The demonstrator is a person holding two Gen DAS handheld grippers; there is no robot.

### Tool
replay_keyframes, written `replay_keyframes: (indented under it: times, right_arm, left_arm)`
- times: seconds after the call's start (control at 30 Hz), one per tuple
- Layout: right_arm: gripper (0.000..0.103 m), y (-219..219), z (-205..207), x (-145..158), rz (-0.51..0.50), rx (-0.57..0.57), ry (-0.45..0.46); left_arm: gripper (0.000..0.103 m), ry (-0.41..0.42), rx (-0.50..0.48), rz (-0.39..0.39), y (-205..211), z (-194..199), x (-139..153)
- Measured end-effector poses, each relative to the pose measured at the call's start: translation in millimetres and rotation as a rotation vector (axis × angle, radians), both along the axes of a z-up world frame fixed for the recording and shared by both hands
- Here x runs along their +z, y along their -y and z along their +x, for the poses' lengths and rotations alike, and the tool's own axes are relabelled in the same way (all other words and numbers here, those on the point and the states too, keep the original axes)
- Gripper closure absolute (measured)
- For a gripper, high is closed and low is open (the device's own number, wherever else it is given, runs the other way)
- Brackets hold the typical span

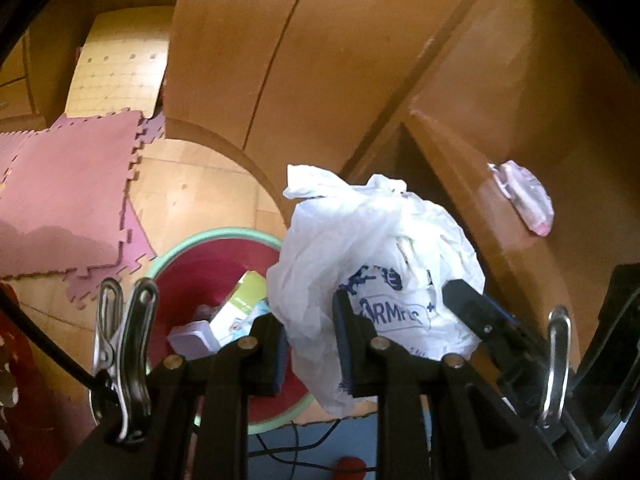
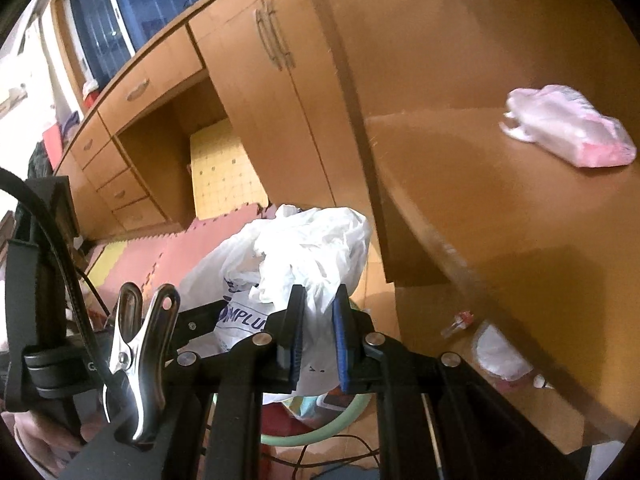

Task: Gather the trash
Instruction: 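Carry the white plastic bag with both tools down over the bin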

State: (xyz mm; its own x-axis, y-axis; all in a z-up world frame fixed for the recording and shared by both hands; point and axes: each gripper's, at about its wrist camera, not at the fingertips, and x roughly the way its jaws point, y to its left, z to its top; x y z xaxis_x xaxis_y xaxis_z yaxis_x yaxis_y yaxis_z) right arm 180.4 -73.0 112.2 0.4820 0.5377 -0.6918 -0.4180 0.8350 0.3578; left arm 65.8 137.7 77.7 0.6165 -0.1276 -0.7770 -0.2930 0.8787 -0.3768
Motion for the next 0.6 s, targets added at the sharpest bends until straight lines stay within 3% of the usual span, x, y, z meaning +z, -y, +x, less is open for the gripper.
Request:
replay_keyframes:
  times: [0.6]
  right_arm:
    - [0.089,-60.0,13.8,-42.0,-0.083,0.095,-0.094]
  left_arm:
    - [0.082,-0.113,0.056,0.013,-30.8,-5.3,-47.2]
